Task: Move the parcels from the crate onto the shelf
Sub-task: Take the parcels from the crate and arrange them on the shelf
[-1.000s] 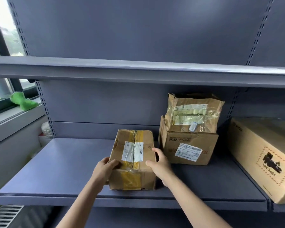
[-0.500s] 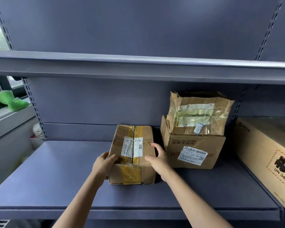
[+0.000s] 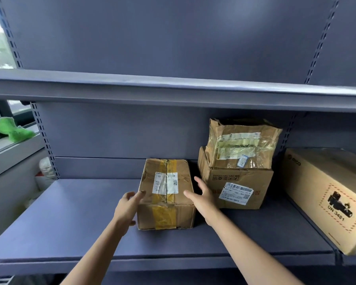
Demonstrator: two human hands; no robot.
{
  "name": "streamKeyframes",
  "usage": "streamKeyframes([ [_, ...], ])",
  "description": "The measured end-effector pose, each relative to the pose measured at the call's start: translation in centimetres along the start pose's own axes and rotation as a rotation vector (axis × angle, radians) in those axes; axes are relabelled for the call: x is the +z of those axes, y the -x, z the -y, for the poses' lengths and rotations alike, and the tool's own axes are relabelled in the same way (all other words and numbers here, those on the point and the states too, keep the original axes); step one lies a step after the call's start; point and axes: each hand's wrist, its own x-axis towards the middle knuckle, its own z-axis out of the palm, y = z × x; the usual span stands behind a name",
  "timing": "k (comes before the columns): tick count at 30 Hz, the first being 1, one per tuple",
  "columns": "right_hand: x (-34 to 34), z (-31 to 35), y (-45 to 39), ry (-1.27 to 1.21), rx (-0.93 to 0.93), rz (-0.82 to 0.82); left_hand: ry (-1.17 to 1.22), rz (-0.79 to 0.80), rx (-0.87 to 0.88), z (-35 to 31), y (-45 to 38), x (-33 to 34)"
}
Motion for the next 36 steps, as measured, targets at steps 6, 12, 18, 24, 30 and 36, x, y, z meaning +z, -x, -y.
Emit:
streamKeyframes([
  [6,-2.8,-2.7,4.4,-0.011,0.027,-0.081,0.009,-0.070,0.062,2.1,4.0,-1.2],
  [12,-7.9,-7.4,11.1,0.016,0.034,-0.282,-0.144,-0.090,0.125,4.1,11.6,1.4],
  [18,-16.5,-12.3,15.3,0.125,0.098,-0.286,-0.381,0.015,0.101,4.9,19.0,10.0],
  [24,-26.3,-15.6,20.0,0.431,0.372,0.105,-0.650,0.329,-0.107,6.4,26.4,19.4],
  [30,-33.0,-18.8,24.8,0.473,0.395,0.177,-0.682,0.250,-0.122,11.3,31.7,23.9],
  [36,-35.6,-22.6,29.1,0.540,0.410,0.200,-0.945,0.266,-0.010,16.8,34.7,24.3],
])
